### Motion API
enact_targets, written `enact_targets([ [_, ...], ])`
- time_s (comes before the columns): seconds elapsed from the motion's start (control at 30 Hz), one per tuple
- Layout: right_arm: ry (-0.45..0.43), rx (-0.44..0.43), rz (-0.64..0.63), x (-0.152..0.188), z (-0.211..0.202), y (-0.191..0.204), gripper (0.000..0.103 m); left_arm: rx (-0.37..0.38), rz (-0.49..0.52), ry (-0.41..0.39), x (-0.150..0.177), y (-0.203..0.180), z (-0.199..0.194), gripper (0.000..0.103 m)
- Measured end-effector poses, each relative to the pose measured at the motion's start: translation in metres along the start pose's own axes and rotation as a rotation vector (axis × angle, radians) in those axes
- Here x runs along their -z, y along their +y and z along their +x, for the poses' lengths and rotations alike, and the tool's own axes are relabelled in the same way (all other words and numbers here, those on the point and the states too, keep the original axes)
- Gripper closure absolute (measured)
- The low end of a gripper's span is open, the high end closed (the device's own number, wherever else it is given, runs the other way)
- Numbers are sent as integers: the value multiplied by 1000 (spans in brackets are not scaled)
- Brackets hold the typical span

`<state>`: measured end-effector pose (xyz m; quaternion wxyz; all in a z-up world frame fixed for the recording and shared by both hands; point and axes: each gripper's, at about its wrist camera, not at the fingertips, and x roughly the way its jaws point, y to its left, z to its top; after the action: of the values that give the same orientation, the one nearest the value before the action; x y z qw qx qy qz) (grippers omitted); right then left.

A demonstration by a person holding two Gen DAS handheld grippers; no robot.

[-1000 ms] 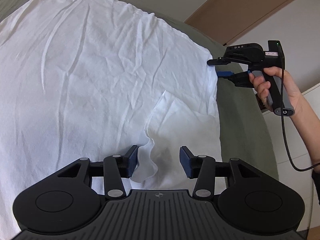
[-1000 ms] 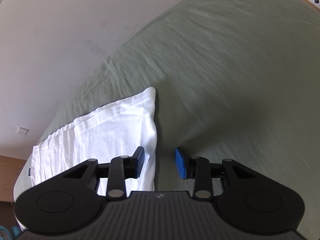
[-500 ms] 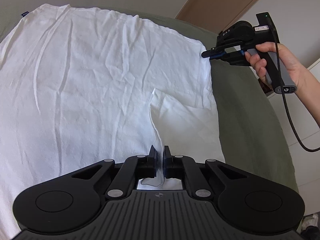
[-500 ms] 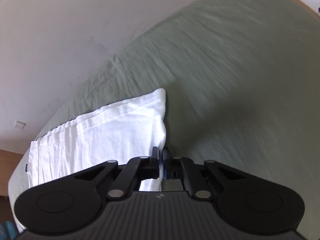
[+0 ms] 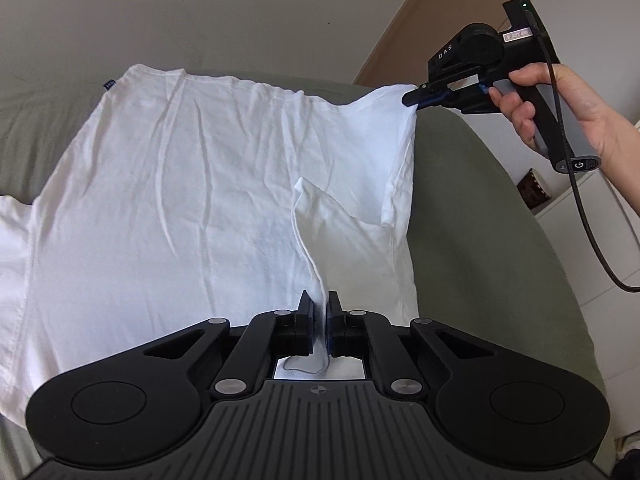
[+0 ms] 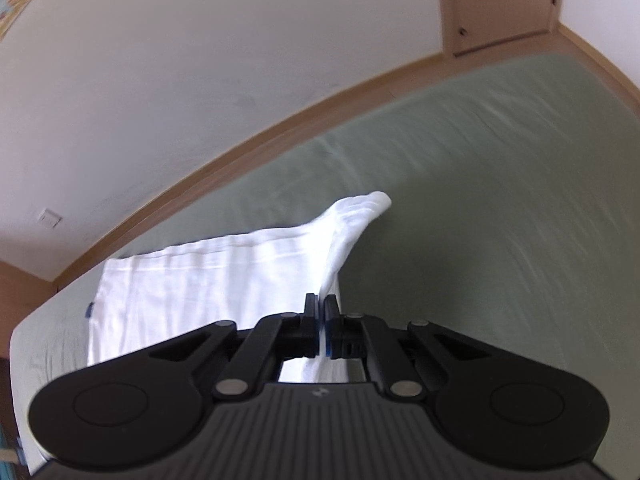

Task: Fold clothes

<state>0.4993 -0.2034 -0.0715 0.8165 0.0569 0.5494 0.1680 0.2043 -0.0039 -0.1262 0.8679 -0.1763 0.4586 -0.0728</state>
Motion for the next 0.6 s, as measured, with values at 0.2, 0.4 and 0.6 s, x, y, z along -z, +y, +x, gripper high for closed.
enact_targets([
  [0.2,-12,3,-77,3,-6,51,100,-75,-2,-34,3,22,-29,98],
  [0.4,-17,2,-156,6,-8,107,100,-123,-13,-63,4,47,-56,98],
  [0.6,-20,8,-217,9,1,156,100,-161,-33,-97,6,76,-84,98],
])
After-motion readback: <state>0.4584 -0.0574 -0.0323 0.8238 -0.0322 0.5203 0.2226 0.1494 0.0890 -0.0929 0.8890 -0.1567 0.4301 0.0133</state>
